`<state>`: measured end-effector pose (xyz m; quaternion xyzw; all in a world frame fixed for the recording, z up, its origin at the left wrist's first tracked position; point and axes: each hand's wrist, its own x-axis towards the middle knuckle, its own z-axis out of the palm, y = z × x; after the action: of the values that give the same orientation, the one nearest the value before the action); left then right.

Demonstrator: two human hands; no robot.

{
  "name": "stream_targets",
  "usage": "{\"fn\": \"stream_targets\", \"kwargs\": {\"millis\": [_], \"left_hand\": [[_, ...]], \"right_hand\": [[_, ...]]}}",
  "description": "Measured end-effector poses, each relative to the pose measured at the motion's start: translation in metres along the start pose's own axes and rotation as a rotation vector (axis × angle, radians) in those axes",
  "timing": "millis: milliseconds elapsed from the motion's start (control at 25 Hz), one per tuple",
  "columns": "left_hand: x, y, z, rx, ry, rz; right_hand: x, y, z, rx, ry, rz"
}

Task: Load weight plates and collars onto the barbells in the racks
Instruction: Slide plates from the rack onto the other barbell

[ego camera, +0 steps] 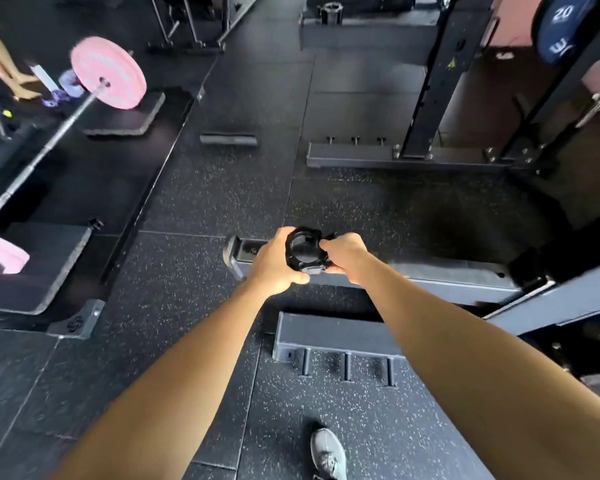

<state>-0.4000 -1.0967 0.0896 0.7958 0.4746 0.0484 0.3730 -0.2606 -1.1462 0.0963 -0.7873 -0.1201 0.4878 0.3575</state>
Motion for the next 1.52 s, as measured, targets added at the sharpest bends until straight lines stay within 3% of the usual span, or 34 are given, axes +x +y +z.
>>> {"fn": "stream_targets", "kwargs": {"millis": [480,600,720,1160,1520], "left_hand": [[0.020,-0.010,0.014,0.064,-0.085,-0.086],[-0.002,0.001,0.001,0.081,0.002,-0.046],[-0.028,0.017,-0.020,0.088,0.077,-0.014],[-0.247,0.089,-0.067,0.032,0.229,0.222],[-0.389,0.229,-0.070,0.029,0.255,0.467]], "right_hand": [[0.018,0.015,-0.003,-0.107,0.038,-0.034],[-0.001,0.011,-0.014,-0.244,0.130,-0.159],[-0.031,0.003,-0.029,-0.368,0.119,-0.330],[-0.272,0.048,-0.088,-0.586,0.241,-0.703],[-0.448,0.089,-0.204,-0.614,0.473,-0.775]]}}
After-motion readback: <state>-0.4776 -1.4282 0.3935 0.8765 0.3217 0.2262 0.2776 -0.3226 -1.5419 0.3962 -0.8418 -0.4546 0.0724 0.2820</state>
